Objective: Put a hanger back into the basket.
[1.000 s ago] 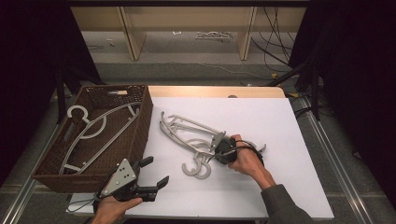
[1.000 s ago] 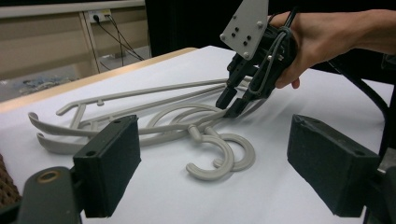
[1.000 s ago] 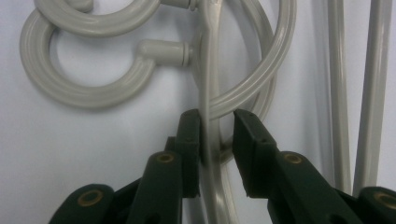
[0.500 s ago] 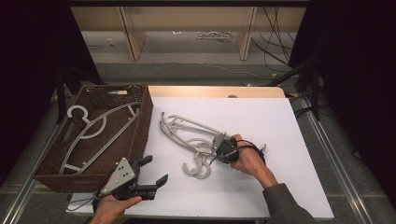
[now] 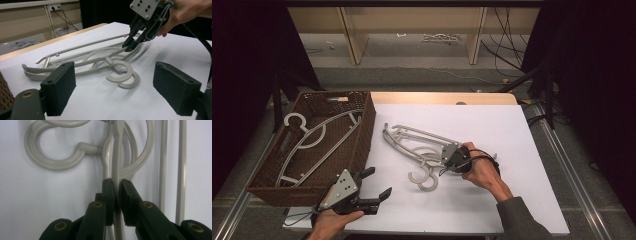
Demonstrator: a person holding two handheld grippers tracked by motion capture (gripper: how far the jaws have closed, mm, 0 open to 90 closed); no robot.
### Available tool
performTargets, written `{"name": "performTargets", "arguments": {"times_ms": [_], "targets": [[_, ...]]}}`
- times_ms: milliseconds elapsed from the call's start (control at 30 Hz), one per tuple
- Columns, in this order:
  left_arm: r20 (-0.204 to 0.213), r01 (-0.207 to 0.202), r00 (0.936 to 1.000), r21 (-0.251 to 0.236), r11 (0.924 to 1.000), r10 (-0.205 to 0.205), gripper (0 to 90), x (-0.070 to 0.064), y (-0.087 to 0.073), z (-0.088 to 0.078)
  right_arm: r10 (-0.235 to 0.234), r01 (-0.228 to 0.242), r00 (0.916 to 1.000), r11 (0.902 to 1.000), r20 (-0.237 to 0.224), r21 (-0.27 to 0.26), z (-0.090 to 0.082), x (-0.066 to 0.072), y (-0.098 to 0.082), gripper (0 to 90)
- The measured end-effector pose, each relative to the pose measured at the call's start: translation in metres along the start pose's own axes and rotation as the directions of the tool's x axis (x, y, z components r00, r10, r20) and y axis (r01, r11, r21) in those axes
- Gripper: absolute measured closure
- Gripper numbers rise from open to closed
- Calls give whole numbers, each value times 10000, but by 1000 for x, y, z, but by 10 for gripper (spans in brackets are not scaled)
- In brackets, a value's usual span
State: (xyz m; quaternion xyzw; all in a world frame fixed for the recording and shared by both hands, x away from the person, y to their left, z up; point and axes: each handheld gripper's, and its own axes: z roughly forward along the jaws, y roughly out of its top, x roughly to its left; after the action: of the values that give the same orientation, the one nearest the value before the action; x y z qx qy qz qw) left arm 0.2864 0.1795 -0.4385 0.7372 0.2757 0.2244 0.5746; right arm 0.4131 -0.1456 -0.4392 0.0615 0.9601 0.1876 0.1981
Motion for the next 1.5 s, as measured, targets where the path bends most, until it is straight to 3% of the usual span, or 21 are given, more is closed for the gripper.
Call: {"name": "performTargets", "arguments": {"times_ms": [133, 333, 400, 500, 600, 733, 800, 867, 900, 933, 967, 1100, 1133, 1167, 1300, 1400, 1433, 1500], "targets": [[-33, -127, 9999, 85, 9999, 127, 182, 0, 0, 1, -78, 83, 9996, 9998, 274, -194, -5, 0, 0, 827], [-44, -41, 10000, 42, 10000, 42, 184, 0, 1, 0, -176, 200, 9983, 9988, 555, -438, -17, 0, 0, 828], [-108, 34, 9999, 2, 10000, -34, 187, 1, 2, 0, -390, 432, 9965, 9975, 741, -560, -19, -2, 1, 828], [-268, 96, 9996, 71, 9999, -94, 190, 2, 4, 1, -316, 362, 9968, 9974, 731, -630, -24, -1, 0, 828], [-470, 82, 9989, 154, 9998, -74, 195, 6, 12, 5, -397, 452, 9959, 9967, 811, -674, -29, 1, 1, 829], [-592, -238, 9979, 684, 9974, 279, 208, 10, 28, 14, -478, 545, 9944, 9961, 942, -699, -34, 4, 2, 829], [-625, -521, 9962, 1208, 9913, 600, 209, 13, 37, 21, -504, 577, 9934, 9960, 1035, -690, -37, 6, 3, 829], [-686, -835, 9925, 2270, 9703, 1015, 240, 15, 44, 31, -523, 601, 9929, 9956, 1070, -715, -41, 7, 3, 830], [-698, -1080, 9885, 2979, 9485, 1345, 261, 17, 49, 37, -483, 557, 9940, 9957, 984, -735, -42, 8, 4, 830], [-733, -1155, 9868, 3060, 9450, 1443, 260, 17, 50, 41, -639, 731, 9909, 9945, 1184, -756, -44, 8, 4, 829], [-528, -1314, 9862, 3271, 9358, 1570, 260, 18, 53, 46, -715, 811, 9898, 9939, 1231, -749, -46, 8, 4, 829], [-367, -1408, 9860, 3366, 9311, 1624, 257, 19, 58, 64, -886, 1004, 9866, 9916, 1368, -821, -53, 10, 5, 830], [-265, -1533, 9846, 3448, 9261, 1728, 257, 19, 60, 68, -881, 996, 9875, 9914, 1311, -843, -54, 10, 5, 829], [-332, -1535, 9840, 3406, 9276, 1750, 257, 19, 61, 73, -884, 1013, 9858, 9911, 1426, -860, -55, 11, 5, 830], [-15, -1883, 9791, 3695, 9100, 2032, 257, 20, 63, 84, -1070, 1205, 9836, 9888, 1449, -885, -60, 15, 7, 829], [17, -1806, 9808, 3831, 9059, 1948, 255, 20, 62, 91, -1126, 1265, 9837, 9875, 1401, -942, -64, 18, 8, 830], [28, -1902, 9787, 3890, 9014, 2053, 255, 21, 61, 91, -1167, 1305, 9833, 9870, 1398, -936, -65, 19, 8, 829], [-31, -1979, 9765, 3840, 9019, 2156, 255, 19, 59, 94, -1249, 1389, 9820, 9858, 1414, -943, -67, 20, 9, 830]]}}
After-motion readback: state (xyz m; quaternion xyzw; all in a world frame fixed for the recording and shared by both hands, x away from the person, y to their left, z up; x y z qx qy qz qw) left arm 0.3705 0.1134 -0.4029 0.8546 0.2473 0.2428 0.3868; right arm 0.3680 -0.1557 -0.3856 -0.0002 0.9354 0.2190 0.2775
